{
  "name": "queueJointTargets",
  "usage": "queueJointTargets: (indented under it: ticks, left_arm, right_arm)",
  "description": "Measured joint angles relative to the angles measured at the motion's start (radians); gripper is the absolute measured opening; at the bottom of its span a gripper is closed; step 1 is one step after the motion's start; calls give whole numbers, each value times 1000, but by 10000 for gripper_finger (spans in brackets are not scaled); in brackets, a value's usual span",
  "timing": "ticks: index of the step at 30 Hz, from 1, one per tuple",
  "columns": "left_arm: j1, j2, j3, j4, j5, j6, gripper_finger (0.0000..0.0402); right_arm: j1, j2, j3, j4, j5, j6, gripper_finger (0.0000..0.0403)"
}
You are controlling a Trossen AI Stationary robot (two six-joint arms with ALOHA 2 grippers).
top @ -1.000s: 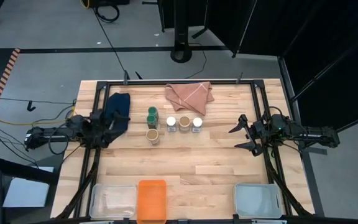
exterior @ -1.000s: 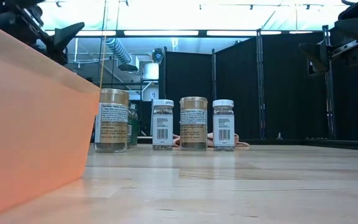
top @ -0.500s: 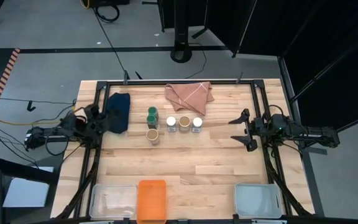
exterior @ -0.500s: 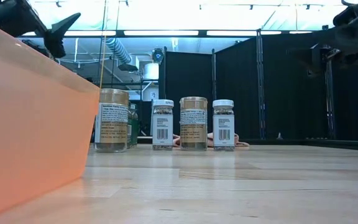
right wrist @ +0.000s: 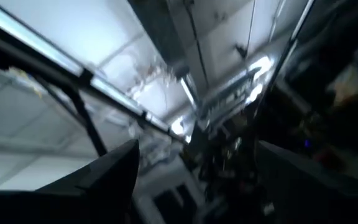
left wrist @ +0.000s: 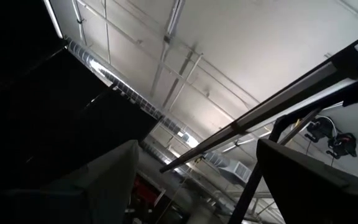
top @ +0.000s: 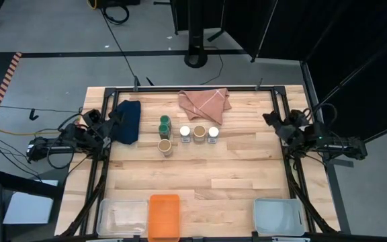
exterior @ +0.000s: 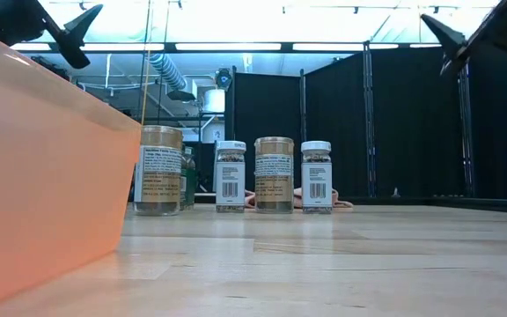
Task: Sort spices by type
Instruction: Put the right white seasoning bottle into the orange bin
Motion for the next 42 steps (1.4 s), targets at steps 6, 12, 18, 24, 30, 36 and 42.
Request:
queueJointTargets:
  ticks: [6,12,18,24,30,36,42]
  left_arm:
    - [0,0,0,1,-2,0,332]
    - [0,0,0,-5,-37,0,332]
    - [0,0,0,-7,-64,-5,332]
    - [0,0,2,2,-67,-71,332]
    - [0,0,42,3,-69,-78,332]
    - [0,0,56,0,-73,-77,332]
    - [0,0,56,-9,-73,-76,332]
  right_arm:
    - [0,0,0,74,24,-5,321]
    - [0,0,0,85,48,11,323]
    - [0,0,1,110,155,3,321]
    - [0,0,121,74,174,-101,321]
    - [0,63,463,-352,165,-265,320]
    - [0,333,856,-827,167,-350,320]
    - [0,650,1125,-1060,144,-459,318]
